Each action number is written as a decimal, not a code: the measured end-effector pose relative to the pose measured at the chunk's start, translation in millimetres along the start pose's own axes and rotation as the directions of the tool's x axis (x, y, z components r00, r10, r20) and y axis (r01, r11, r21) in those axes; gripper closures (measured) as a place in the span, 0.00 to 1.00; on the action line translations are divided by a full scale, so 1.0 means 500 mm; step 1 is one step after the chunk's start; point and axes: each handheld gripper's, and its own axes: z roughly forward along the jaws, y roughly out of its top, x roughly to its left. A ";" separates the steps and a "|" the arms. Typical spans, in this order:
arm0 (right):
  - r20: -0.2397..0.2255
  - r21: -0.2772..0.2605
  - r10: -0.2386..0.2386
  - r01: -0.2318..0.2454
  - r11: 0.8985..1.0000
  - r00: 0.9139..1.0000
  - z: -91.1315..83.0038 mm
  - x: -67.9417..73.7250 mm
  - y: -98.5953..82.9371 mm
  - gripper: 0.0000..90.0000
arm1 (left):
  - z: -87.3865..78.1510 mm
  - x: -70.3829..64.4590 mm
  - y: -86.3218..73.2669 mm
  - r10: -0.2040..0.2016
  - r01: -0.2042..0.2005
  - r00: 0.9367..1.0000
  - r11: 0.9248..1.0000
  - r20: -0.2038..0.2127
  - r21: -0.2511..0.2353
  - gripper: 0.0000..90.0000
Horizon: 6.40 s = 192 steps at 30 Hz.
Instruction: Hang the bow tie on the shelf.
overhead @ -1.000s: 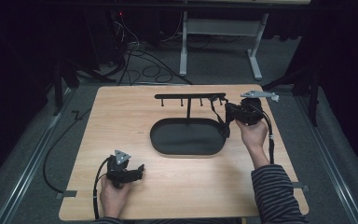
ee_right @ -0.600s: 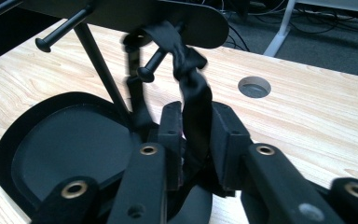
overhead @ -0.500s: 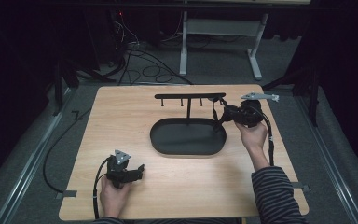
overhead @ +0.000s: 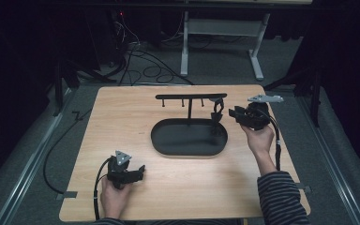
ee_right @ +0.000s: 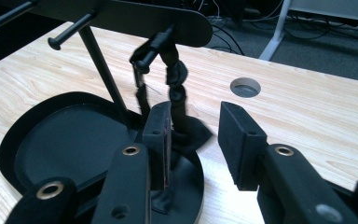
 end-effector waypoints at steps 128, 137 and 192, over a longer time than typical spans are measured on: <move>-0.029 -0.078 0.059 -0.061 0.995 0.998 -0.170 0.012 -0.193 0.68 | 0.000 0.000 0.000 0.001 -0.001 1.000 1.000 -0.002 -0.001 0.18; -0.041 -0.068 0.069 -0.072 0.995 0.997 -0.165 0.016 -0.205 0.68 | 0.000 0.000 0.000 0.001 -0.001 1.000 1.000 -0.002 0.000 0.18; -0.084 0.023 0.124 -0.122 0.992 0.989 -0.119 0.033 -0.277 0.67 | 0.000 0.000 0.000 0.002 -0.002 1.000 1.000 -0.001 -0.001 0.18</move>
